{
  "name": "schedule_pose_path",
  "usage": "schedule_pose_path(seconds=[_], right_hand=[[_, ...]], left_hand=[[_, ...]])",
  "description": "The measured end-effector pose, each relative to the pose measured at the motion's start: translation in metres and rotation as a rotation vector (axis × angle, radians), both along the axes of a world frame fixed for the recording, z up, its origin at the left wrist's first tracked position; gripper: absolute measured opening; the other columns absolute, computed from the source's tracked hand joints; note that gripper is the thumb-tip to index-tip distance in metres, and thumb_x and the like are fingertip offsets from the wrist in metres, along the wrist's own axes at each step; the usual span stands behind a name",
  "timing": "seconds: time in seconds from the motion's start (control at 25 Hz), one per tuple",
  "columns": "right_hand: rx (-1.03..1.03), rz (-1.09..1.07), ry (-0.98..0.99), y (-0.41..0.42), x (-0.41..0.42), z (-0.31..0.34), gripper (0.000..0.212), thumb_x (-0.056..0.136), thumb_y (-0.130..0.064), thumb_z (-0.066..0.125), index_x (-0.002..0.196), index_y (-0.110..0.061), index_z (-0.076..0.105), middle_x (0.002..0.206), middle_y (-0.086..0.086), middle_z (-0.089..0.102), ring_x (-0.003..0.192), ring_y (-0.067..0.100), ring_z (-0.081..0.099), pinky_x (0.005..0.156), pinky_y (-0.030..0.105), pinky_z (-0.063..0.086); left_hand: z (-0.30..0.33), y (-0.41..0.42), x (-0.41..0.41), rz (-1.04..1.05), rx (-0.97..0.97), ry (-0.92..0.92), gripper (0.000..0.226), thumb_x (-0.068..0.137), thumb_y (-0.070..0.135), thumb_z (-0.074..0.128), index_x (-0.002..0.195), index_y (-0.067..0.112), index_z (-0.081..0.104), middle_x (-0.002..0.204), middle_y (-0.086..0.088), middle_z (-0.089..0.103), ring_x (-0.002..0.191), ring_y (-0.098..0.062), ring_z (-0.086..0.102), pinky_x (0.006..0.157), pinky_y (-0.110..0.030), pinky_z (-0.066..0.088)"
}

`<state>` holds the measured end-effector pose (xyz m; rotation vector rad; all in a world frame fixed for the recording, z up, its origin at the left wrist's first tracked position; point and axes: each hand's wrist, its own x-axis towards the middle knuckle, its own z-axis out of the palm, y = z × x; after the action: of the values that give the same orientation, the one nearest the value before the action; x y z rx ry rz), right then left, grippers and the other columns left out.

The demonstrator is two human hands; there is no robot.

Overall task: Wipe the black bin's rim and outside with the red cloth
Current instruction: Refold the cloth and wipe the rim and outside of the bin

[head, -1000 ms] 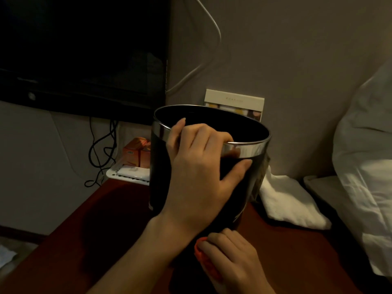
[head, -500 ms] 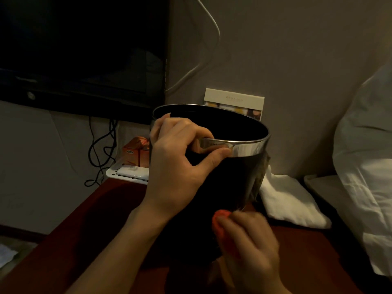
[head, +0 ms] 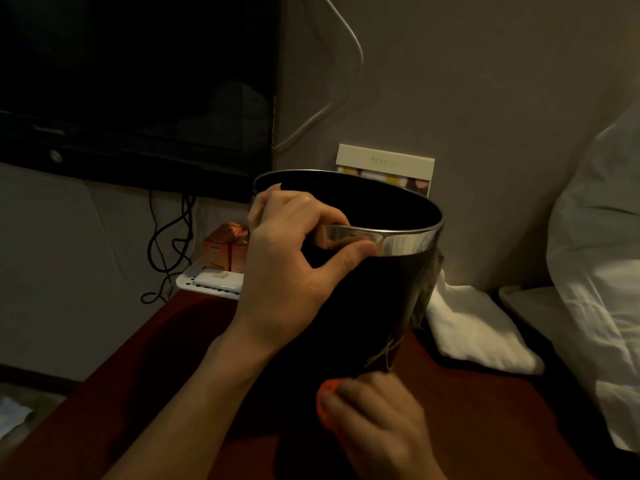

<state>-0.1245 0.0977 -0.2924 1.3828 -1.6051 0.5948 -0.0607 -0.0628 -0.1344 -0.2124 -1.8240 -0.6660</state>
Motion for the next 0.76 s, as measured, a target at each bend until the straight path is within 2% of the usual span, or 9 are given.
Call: schedule_pose_path(seconds=[0.08, 0.12, 0.24, 0.32, 0.36, 0.52, 0.56, 0.68, 0.76], right_hand=[[0.136, 0.013, 0.019, -0.001, 0.001, -0.007, 0.015, 0.101, -0.029, 0.067, 0.094, -0.023, 0.08, 0.103, -0.008, 0.067, 0.076, 0.014, 0.062, 0.067, 0.024, 0.042], [0.11, 0.023, 0.017, 0.002, -0.001, -0.002, 0.013, 0.1, -0.028, 0.069, 0.095, -0.022, 0.08, 0.102, -0.007, 0.069, 0.076, 0.014, 0.062, 0.067, 0.024, 0.044], [-0.151, 0.005, -0.038, 0.013, -0.007, 0.026, 0.012, 0.084, -0.015, 0.083, 0.094, -0.007, 0.083, 0.094, 0.008, 0.075, 0.075, 0.024, 0.063, 0.068, 0.032, 0.053], [-0.236, -0.018, -0.101, 0.017, -0.012, 0.032, 0.012, 0.082, -0.011, 0.083, 0.092, -0.003, 0.083, 0.092, 0.011, 0.075, 0.078, 0.025, 0.063, 0.075, 0.03, 0.053], [-0.209, -0.019, -0.107, 0.014, -0.01, 0.028, 0.011, 0.083, -0.012, 0.082, 0.091, -0.005, 0.083, 0.092, 0.01, 0.075, 0.077, 0.023, 0.062, 0.074, 0.028, 0.052], [0.135, 0.028, 0.015, 0.002, -0.001, -0.007, 0.005, 0.094, -0.025, 0.077, 0.093, -0.022, 0.081, 0.096, -0.005, 0.072, 0.077, 0.014, 0.059, 0.064, 0.025, 0.044], [0.097, 0.046, 0.007, 0.004, -0.005, -0.002, 0.005, 0.093, -0.023, 0.078, 0.094, -0.02, 0.081, 0.096, -0.003, 0.072, 0.076, 0.016, 0.059, 0.064, 0.025, 0.046], [-0.189, 0.037, -0.083, 0.014, -0.014, 0.022, 0.012, 0.087, -0.016, 0.081, 0.093, -0.006, 0.083, 0.092, 0.008, 0.074, 0.075, 0.024, 0.062, 0.069, 0.031, 0.053], [-0.204, 0.016, -0.099, 0.013, -0.014, 0.019, 0.012, 0.087, -0.017, 0.081, 0.091, -0.005, 0.083, 0.092, 0.008, 0.074, 0.075, 0.023, 0.062, 0.07, 0.03, 0.052]], left_hand=[[-0.001, -0.001, 0.0, 0.002, -0.006, -0.008, 0.022, 0.078, 0.041, 0.069, 0.087, 0.024, 0.059, 0.087, 0.019, 0.054, 0.095, 0.007, 0.043, 0.092, -0.031, 0.036], [-0.001, -0.001, 0.0, 0.002, -0.005, -0.01, 0.022, 0.078, 0.041, 0.069, 0.087, 0.024, 0.059, 0.087, 0.019, 0.054, 0.095, 0.006, 0.043, 0.091, -0.03, 0.035], [0.0, -0.002, 0.0, -0.002, 0.004, -0.002, 0.022, 0.077, 0.04, 0.07, 0.086, 0.024, 0.06, 0.086, 0.02, 0.053, 0.095, 0.009, 0.042, 0.093, -0.038, 0.038], [0.0, -0.001, -0.001, 0.002, 0.004, 0.003, 0.021, 0.077, 0.04, 0.07, 0.086, 0.024, 0.06, 0.086, 0.021, 0.052, 0.095, 0.011, 0.041, 0.092, -0.042, 0.039], [0.0, -0.002, -0.001, 0.004, 0.007, 0.006, 0.022, 0.077, 0.04, 0.071, 0.086, 0.023, 0.06, 0.085, 0.021, 0.053, 0.095, 0.011, 0.041, 0.092, -0.041, 0.039], [-0.001, -0.003, 0.0, -0.013, -0.003, 0.001, 0.021, 0.077, 0.04, 0.07, 0.086, 0.024, 0.059, 0.085, 0.023, 0.051, 0.094, 0.011, 0.041, 0.09, -0.036, 0.039], [-0.001, -0.004, 0.0, -0.016, -0.004, -0.001, 0.021, 0.077, 0.04, 0.07, 0.086, 0.024, 0.059, 0.085, 0.022, 0.052, 0.095, 0.011, 0.042, 0.091, -0.038, 0.039], [0.0, -0.006, 0.0, -0.017, 0.004, -0.006, 0.022, 0.078, 0.041, 0.07, 0.086, 0.024, 0.059, 0.086, 0.02, 0.054, 0.095, 0.009, 0.043, 0.092, -0.043, 0.04], [0.0, -0.005, 0.0, -0.019, 0.005, -0.008, 0.022, 0.078, 0.04, 0.07, 0.086, 0.023, 0.06, 0.085, 0.019, 0.054, 0.095, 0.008, 0.043, 0.093, -0.045, 0.039]])
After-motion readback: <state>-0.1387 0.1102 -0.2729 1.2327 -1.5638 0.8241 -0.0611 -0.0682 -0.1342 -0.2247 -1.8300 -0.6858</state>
